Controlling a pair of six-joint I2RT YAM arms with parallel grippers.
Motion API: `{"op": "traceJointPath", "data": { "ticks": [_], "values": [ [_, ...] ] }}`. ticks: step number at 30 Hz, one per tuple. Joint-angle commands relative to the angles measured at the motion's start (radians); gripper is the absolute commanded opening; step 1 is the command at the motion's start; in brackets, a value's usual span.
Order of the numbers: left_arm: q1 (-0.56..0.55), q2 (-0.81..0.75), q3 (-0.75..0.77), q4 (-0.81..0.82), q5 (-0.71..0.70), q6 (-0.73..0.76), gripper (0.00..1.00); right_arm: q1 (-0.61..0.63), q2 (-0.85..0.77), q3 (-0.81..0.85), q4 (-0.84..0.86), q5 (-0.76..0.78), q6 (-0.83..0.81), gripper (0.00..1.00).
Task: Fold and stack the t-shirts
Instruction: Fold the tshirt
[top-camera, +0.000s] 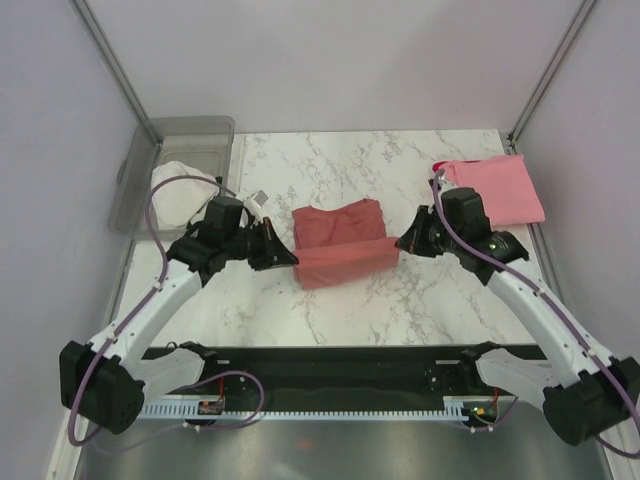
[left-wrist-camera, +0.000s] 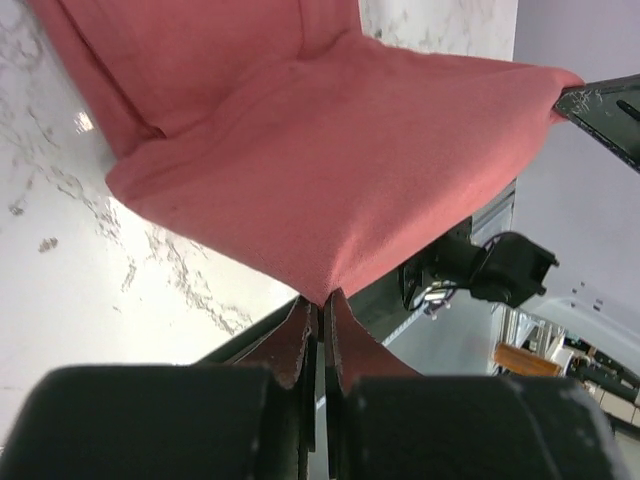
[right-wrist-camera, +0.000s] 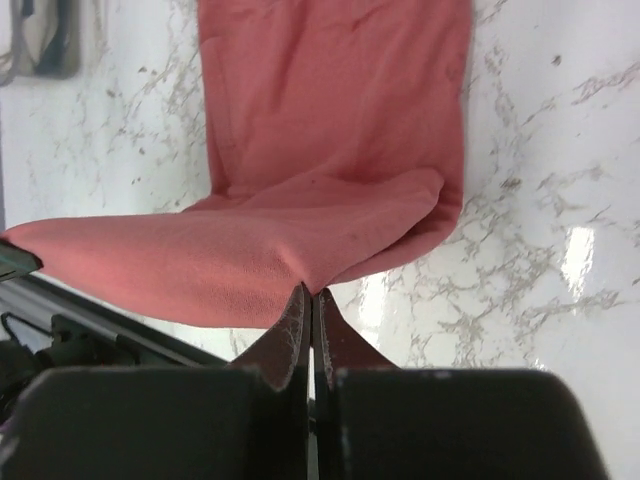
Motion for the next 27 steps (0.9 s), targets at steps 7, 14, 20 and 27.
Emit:
{"op": "traceJointPath", "data": {
  "ticks": [7, 14, 20, 27],
  "values": [
    [0.109, 0.3, 0.223, 0.043, -0.041, 0.059, 0.02, -0.06, 0.35, 0.249, 0.162, 0.112, -0.08, 0.0],
    [0.194, 0.64, 0.46, 0.052, -0.05, 0.076, 0.02, -0.097, 0.737, 0.507, 0.233, 0.063, -0.094, 0.0],
    [0.225, 0.924, 0.687, 0.063, -0.041, 0.067, 0.4, -0.105, 1.055, 0.82, 0.259, 0.038, -0.101, 0.52],
    [0.217, 0.908, 0.657, 0.112, -0.053, 0.096, 0.96, -0.134, 1.056, 0.774, 0.346, 0.017, -0.146, 0.85]
  ]
}}
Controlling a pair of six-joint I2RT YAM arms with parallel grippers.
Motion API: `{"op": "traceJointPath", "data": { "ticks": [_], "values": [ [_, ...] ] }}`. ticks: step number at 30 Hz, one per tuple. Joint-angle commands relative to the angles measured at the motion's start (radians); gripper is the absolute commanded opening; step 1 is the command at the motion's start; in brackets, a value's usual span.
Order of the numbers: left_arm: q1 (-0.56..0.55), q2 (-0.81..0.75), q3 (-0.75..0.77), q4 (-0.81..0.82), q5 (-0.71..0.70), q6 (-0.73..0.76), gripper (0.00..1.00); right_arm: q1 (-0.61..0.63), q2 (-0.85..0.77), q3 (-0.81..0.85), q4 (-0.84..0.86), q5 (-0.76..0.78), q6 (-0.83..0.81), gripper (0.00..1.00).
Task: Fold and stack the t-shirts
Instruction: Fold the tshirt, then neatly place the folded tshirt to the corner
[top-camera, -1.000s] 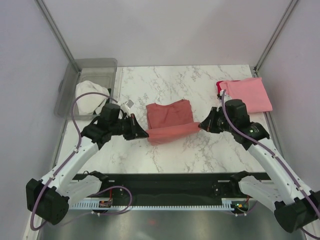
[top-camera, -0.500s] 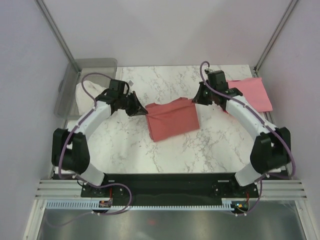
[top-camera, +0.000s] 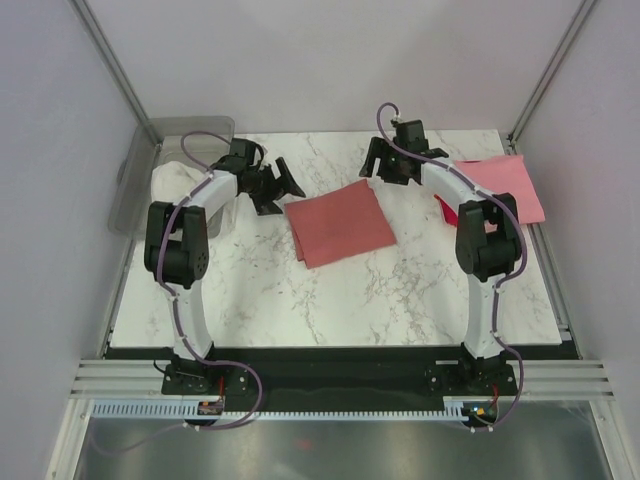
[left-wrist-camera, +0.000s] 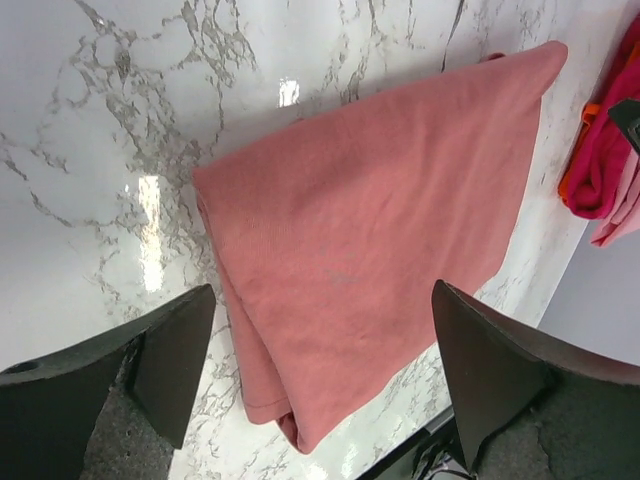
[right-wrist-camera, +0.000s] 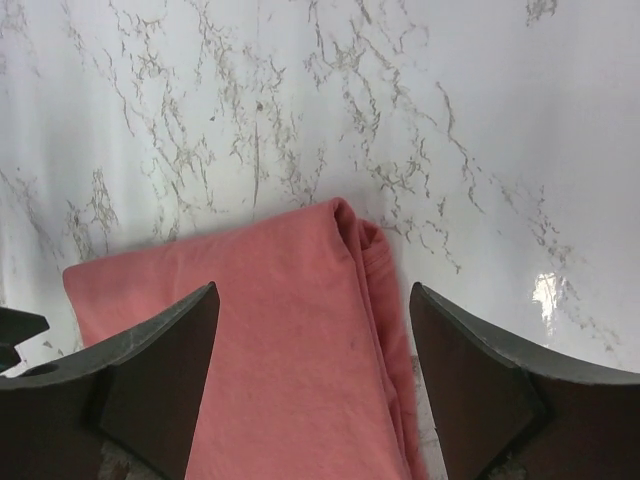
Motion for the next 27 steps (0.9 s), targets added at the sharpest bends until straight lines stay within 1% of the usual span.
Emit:
{"op": "traceJointPath", "data": {
  "ticks": [1, 3, 6, 8, 9, 10, 12, 14, 17, 23, 27],
  "values": [
    [-0.01, -0.095, -0.057, 0.061, -0.031, 0.041, 0.96, -0.02, -0.068, -0.055, 0.099, -0.028, -0.048, 0.84],
    [-0.012, -0.135, -0.122, 0.082, -0.052, 0.036, 0.95, -0.034, -0.076, -0.081, 0.11, -0.051, -0.065, 0.83],
    [-0.013, -0.153, -0.187, 0.119, -0.08, 0.022, 0.92, -0.044, -0.059, -0.132, 0.153, -0.106, -0.062, 0.8],
    [-0.013, -0.139, -0.193, 0.121, -0.092, 0.022, 0.91, -0.046, -0.019, -0.129, 0.157, -0.139, -0.059, 0.79],
    [-0.015, -0.118, -0.195, 0.121, -0.092, 0.021, 0.91, -0.046, -0.009, -0.126, 0.157, -0.149, -0.059, 0.81],
    [-0.018, -0.112, -0.196, 0.128, -0.092, 0.019, 0.94, -0.046, 0.013, -0.126, 0.162, -0.165, -0.056, 0.82],
    [-0.03, -0.089, -0.193, 0.139, -0.106, 0.024, 0.98, -0.046, 0.031, -0.119, 0.165, -0.175, -0.056, 0.85],
    [-0.035, -0.066, -0.181, 0.141, -0.106, 0.022, 0.99, -0.046, 0.059, -0.113, 0.165, -0.212, -0.053, 0.84],
    [-0.036, -0.024, -0.158, 0.139, -0.089, 0.015, 0.98, -0.043, 0.085, -0.101, 0.165, -0.241, -0.044, 0.78],
    [-0.038, 0.02, -0.152, 0.145, -0.074, 0.024, 0.95, -0.046, 0.105, -0.118, 0.162, -0.222, -0.042, 0.76],
    [-0.036, 0.003, -0.16, 0.155, -0.081, 0.044, 0.96, -0.044, 0.096, -0.126, 0.153, -0.17, -0.059, 0.75]
  ]
}}
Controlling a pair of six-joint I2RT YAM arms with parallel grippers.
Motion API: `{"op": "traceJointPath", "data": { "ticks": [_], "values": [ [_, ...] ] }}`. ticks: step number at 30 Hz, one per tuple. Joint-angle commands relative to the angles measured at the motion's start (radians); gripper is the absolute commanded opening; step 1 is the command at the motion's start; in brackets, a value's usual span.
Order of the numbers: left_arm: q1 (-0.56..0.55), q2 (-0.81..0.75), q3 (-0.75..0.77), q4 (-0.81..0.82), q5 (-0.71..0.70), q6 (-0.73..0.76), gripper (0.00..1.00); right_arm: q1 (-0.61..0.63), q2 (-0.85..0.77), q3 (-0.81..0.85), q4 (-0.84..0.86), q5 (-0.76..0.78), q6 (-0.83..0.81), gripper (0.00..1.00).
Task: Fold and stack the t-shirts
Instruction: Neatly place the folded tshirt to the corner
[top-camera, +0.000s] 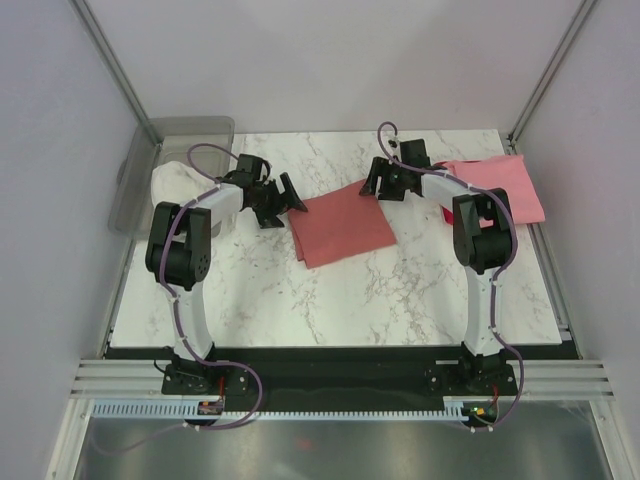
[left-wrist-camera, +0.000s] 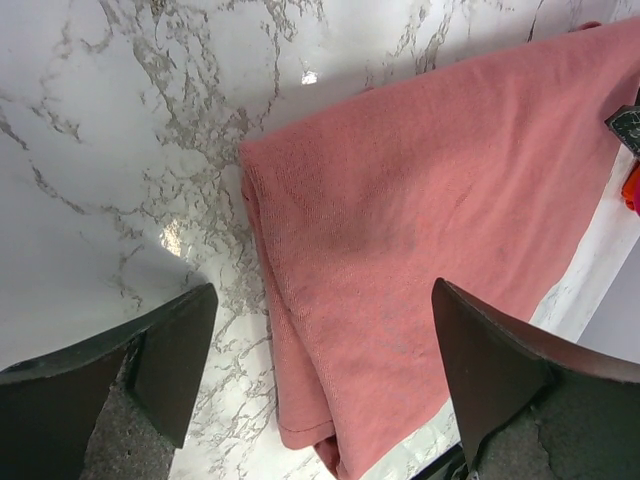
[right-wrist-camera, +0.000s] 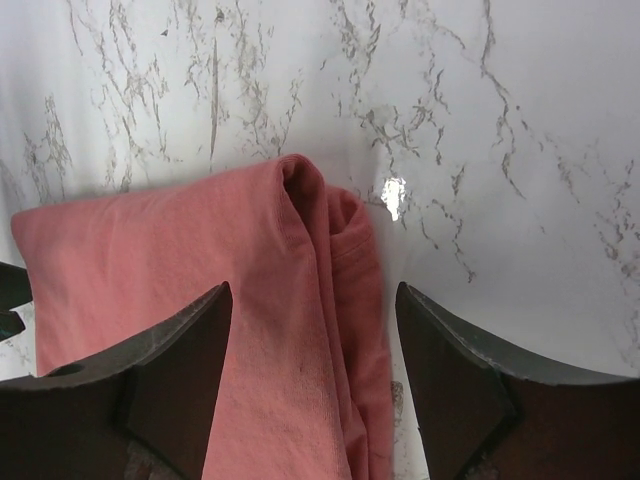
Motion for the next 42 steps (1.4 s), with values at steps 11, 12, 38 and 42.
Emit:
{"op": "traceJointPath", "data": {
  "ticks": [11, 12, 38, 42],
  "values": [
    [-0.001, 0.052, 0.013, 0.015, 0.012, 0.06, 0.94, 0.012, 0.028, 0.004, -0.013, 0.063, -0.025, 0.75],
    [-0.001, 0.052, 0.011, 0.016, 0.013, 0.058, 0.94, 0.012, 0.025, -0.003, -0.01, 0.074, -0.027, 0.76],
    [-0.002, 0.1, 0.031, 0.012, 0.047, 0.041, 0.64, 0.053, 0.051, 0.039, -0.024, 0.035, -0.033, 0.15],
    [-0.002, 0.103, 0.034, 0.006, 0.045, 0.043, 0.69, 0.058, 0.042, 0.026, -0.027, 0.054, -0.027, 0.04]
  ]
}}
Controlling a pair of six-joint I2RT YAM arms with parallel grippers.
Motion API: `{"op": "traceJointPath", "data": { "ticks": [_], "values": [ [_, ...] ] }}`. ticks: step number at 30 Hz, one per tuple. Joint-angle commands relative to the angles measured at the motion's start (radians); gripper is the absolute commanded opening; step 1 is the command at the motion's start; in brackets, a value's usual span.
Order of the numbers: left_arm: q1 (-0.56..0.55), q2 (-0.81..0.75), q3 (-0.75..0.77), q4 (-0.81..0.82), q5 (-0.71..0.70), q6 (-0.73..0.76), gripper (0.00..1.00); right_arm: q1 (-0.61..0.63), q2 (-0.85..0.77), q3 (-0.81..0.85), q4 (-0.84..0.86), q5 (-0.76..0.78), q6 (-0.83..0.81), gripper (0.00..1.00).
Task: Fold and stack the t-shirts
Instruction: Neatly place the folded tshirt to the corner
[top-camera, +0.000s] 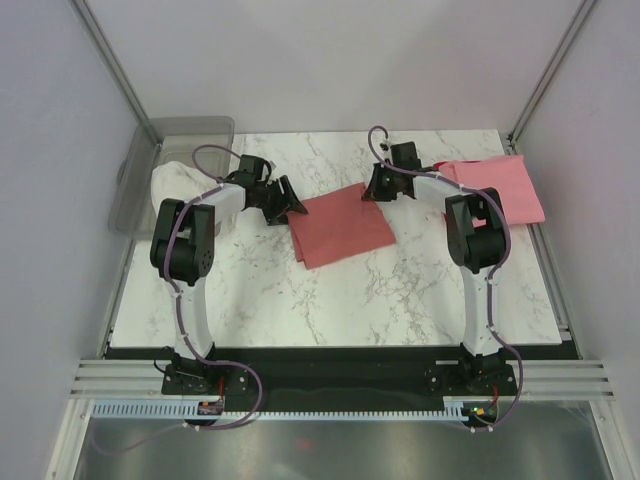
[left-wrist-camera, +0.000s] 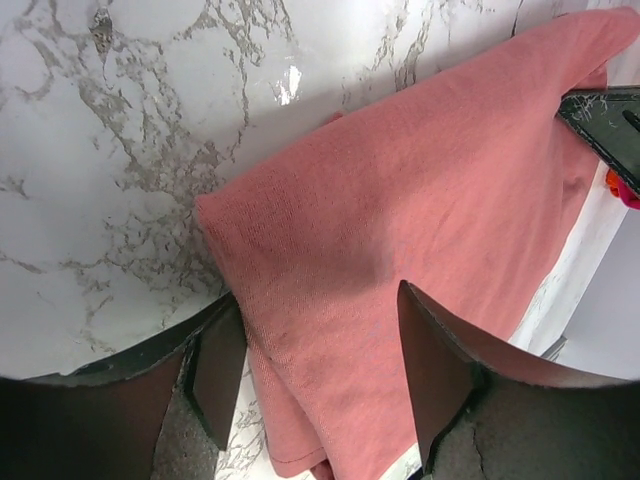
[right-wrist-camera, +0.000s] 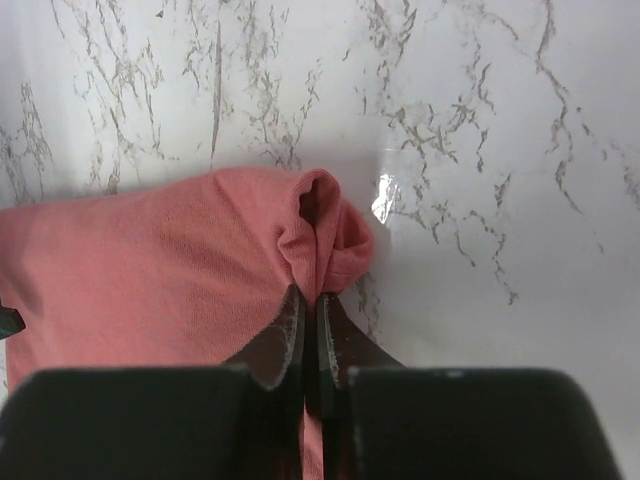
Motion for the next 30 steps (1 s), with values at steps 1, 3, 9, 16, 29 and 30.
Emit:
{"op": "traceJointPath", "data": {
  "ticks": [1, 3, 9, 16, 29, 30],
  "values": [
    [-0.003, 0.048, 0.007, -0.035, -0.024, 0.031, 0.68, 0.017, -0.004, -0.001, -0.03, 0.024, -0.013, 0.14],
    [-0.003, 0.048, 0.01, -0.036, -0.027, 0.034, 0.63, 0.016, -0.045, -0.033, -0.028, 0.099, -0.031, 0.48],
    [-0.003, 0.054, 0.021, -0.039, -0.019, 0.037, 0.59, 0.019, -0.2, -0.113, -0.073, 0.354, -0.092, 0.56],
    [-0.003, 0.034, 0.006, -0.036, -0.033, 0.04, 0.58, 0.02, -0.276, -0.187, -0.221, 0.714, -0.116, 0.55],
    [-0.003, 0.039, 0.001, -0.022, -0.008, 0.037, 0.52, 0.016, -0.256, -0.124, -0.327, 0.922, -0.097, 0.59],
    [-0.003, 0.037, 0.001, -0.021, -0.008, 0.035, 0.52, 0.016, -0.241, -0.107, -0.359, 0.975, -0.102, 0.59]
  ]
}}
